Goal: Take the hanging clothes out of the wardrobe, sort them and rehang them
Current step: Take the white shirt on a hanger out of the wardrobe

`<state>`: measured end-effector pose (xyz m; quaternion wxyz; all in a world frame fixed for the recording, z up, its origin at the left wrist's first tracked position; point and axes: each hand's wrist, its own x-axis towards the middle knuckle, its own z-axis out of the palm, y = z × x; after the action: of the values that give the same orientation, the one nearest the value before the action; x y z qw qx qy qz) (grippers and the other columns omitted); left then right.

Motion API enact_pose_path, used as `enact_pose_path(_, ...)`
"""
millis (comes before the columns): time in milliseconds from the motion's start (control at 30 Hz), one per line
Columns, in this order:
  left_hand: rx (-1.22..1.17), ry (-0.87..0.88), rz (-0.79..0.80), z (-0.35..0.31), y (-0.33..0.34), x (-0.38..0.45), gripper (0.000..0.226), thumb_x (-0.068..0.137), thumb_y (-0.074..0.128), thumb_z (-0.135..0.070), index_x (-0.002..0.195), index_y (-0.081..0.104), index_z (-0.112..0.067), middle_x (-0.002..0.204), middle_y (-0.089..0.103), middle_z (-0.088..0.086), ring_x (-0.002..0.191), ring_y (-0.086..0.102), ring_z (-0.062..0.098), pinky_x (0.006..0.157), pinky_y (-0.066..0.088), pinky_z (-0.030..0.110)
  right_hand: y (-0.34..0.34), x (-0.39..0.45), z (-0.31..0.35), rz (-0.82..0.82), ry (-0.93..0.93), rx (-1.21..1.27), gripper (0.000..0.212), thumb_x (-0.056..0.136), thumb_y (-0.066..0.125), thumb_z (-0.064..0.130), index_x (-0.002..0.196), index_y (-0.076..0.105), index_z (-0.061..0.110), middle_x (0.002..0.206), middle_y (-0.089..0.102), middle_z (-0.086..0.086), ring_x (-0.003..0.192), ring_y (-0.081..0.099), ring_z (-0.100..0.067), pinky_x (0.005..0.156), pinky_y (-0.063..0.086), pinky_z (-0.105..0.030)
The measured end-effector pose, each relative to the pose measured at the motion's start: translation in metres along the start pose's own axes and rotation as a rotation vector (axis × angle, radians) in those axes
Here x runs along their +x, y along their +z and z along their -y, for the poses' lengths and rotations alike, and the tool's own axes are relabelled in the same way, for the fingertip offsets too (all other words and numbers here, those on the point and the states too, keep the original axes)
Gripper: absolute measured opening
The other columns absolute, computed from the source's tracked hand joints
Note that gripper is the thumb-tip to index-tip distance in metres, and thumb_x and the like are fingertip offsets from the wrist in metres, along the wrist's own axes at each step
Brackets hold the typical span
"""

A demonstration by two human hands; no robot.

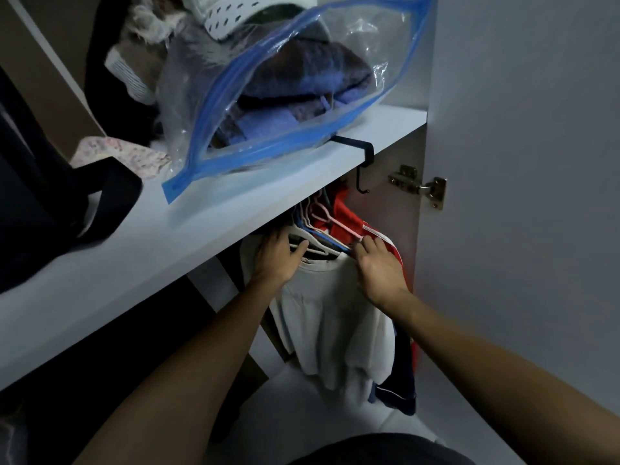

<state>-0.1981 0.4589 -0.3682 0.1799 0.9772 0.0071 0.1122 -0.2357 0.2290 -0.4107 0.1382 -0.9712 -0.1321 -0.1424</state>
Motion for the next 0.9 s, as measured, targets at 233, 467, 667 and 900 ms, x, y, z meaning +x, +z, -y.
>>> enact_pose_path(233, 0.008, -0.01, -0.034, 0.04, 0.009, -0.007, 0.06, 0.095, 0.056, -0.061, 0.134, 0.058, -0.016, 0.129, 0.06, 0.019, 0.118, 0.058, 0.042, 0.095, 0.05, 0.046, -0.006, 0.017, -0.014, -0.042, 0.111, 0.102, 0.044, 0.077, 0.061, -0.008, 0.119, 0.054, 0.006, 0.127, 0.057, -0.016, 0.12, 0.053, -0.038, 0.094, 0.049, -0.046)
enact_pose_path(467, -0.03, -0.01, -0.04, 0.086, 0.005, -0.026, 0.057, 0.097, 0.053, -0.061, 0.135, 0.056, -0.018, 0.128, 0.065, 0.016, 0.118, 0.06, 0.038, 0.097, 0.05, 0.048, -0.001, 0.023, -0.015, -0.064, 0.111, 0.039, 0.045, 0.077, 0.061, -0.001, 0.121, 0.054, 0.008, 0.12, 0.058, -0.017, 0.113, 0.053, -0.039, 0.094, 0.045, -0.049)
enact_pose_path(667, -0.085, 0.043, -0.151, 0.125, 0.005, -0.041, 0.049, 0.102, 0.034, -0.063, 0.119, 0.061, -0.025, 0.111, 0.072, 0.01, 0.1, 0.069, 0.036, 0.084, 0.057, 0.049, 0.007, 0.023, -0.024, -0.081, 0.021, 0.202, 0.017, 0.095, 0.059, 0.018, 0.108, 0.051, 0.013, 0.109, 0.055, -0.012, 0.102, 0.05, -0.035, 0.084, 0.042, -0.047)
enact_pose_path(900, -0.089, 0.017, -0.272, 0.114, -0.002, -0.057, 0.046, 0.102, 0.037, -0.058, 0.111, 0.065, -0.023, 0.104, 0.072, 0.011, 0.094, 0.068, 0.036, 0.078, 0.057, 0.047, 0.006, 0.026, -0.025, -0.183, 0.028, 0.2, 0.025, 0.104, 0.055, 0.036, 0.097, 0.052, 0.012, 0.1, 0.055, -0.01, 0.094, 0.049, -0.033, 0.077, 0.042, -0.045)
